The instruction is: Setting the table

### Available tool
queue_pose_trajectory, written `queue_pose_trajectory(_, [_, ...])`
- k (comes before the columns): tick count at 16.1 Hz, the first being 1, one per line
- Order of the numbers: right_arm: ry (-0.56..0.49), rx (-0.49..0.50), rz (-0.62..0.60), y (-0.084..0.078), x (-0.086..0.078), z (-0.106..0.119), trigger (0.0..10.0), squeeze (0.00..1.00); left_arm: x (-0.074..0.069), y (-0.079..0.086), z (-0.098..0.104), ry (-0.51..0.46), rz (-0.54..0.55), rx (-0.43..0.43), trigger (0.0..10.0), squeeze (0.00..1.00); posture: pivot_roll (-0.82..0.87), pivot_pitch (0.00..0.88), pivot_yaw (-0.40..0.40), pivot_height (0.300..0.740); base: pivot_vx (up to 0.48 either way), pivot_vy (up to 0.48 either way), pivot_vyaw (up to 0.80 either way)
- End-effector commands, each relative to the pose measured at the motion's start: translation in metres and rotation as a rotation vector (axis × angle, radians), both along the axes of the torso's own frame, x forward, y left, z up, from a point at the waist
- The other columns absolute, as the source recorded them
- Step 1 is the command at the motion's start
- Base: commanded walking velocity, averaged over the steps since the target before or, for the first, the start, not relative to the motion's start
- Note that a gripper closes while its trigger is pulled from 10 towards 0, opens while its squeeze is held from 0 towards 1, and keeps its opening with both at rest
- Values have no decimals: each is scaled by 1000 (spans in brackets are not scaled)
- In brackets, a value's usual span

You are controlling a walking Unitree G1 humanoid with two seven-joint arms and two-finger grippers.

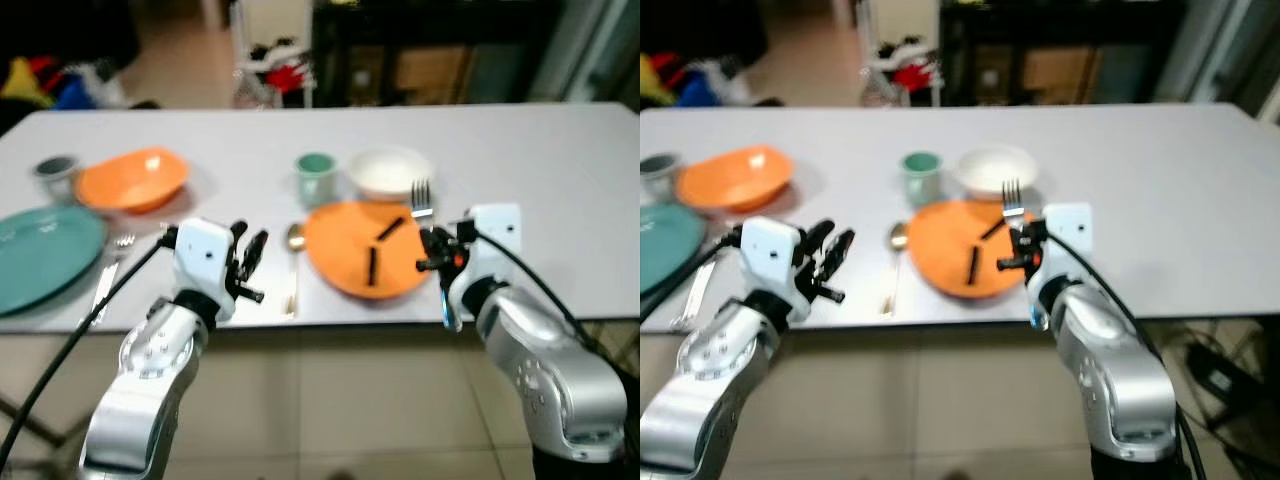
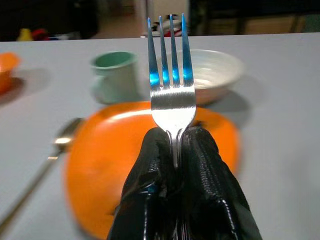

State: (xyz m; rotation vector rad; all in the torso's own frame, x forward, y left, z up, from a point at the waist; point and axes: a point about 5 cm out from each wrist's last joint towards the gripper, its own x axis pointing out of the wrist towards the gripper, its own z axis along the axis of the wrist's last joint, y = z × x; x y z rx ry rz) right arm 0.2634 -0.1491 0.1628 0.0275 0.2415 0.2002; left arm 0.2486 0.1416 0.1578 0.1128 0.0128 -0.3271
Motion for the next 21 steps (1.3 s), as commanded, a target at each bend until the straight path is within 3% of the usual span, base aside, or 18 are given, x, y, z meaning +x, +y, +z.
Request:
queue_pose_trajectory(1, [3,1,-11,-4,1,2,10000,0,-1,-5,3,-11,-16,-3,10000,0,86,0,28,740,334,0,0])
queue_pose_trajectory(10, [62,3,76,6,2,-5,10000,0,-3,-4,2,0,7,-8,10000,0,106,0,2,740,291,0,0])
queue_pose_trajectory(12, [102,-4,107,9,1,-11,10000,0,-5,-7,-2,32,-40,3,10000,0,114,0,-5,740,0,0,0])
queue_pose_trajectory(15, [204,-5,77,8,9,-28,10000,0,-11,-16,-7,92,-213,69,10000,0,114,0,4,740,0,0,0])
queue_pose_trajectory(21, [290,55,66,18,37,-46,10000,0,-4,-16,-4,98,-318,128,10000,0,107,0,41,740,0,0,0])
